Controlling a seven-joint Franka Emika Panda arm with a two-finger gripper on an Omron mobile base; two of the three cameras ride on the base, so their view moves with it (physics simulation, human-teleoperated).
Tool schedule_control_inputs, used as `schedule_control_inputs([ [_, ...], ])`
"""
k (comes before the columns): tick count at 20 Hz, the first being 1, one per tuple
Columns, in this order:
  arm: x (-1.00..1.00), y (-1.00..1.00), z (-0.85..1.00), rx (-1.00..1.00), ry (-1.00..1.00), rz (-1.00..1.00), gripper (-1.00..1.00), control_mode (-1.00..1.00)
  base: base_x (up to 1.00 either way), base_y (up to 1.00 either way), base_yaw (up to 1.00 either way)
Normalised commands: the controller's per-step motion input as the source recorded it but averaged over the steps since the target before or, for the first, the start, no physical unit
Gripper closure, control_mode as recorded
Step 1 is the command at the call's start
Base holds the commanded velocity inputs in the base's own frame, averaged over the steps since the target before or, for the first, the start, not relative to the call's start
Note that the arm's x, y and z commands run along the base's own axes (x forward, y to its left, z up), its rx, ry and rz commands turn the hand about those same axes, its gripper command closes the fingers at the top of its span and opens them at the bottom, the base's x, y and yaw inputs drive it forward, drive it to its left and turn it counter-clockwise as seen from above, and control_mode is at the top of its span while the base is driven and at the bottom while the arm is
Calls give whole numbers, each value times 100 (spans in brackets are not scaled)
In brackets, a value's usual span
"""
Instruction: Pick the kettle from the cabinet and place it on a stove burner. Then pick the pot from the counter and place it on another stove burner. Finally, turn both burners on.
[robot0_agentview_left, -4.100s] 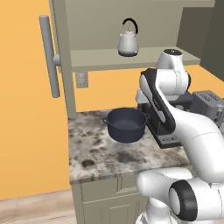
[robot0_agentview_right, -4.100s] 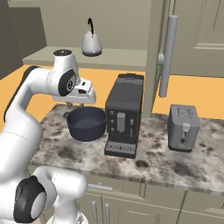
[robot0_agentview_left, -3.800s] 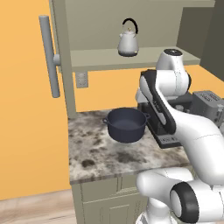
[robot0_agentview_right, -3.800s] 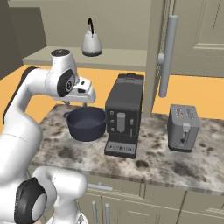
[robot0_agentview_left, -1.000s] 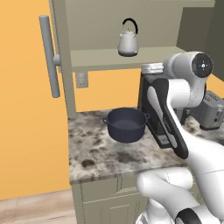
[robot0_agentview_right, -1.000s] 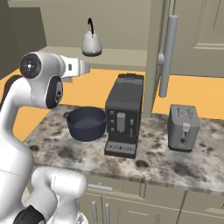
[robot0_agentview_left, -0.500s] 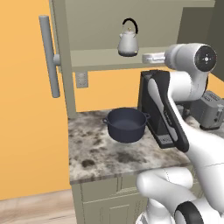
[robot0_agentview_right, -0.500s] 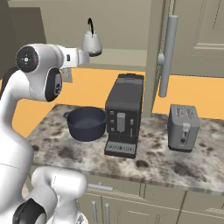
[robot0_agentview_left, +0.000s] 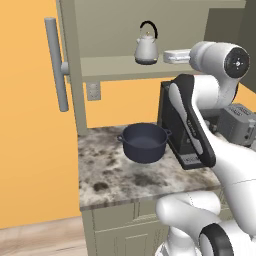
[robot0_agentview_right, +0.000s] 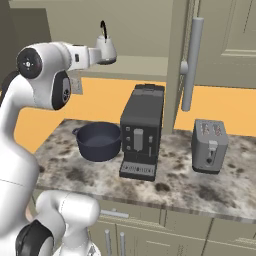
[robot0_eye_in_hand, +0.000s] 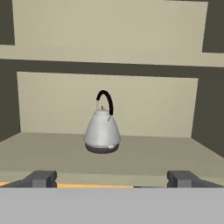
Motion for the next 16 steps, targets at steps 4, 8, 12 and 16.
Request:
schedule_control_inputs([
  [4,7,0,15,0,-4,0,-100,-100,0,0,0],
  [8,0,0,0,0,-1,0,-100,-100,0,0,0],
  [12,14,0,0,0,1,0,-100,-100,0,0,0],
  [16,19,0,0,0,0,0,-100,-100,0,0,0],
])
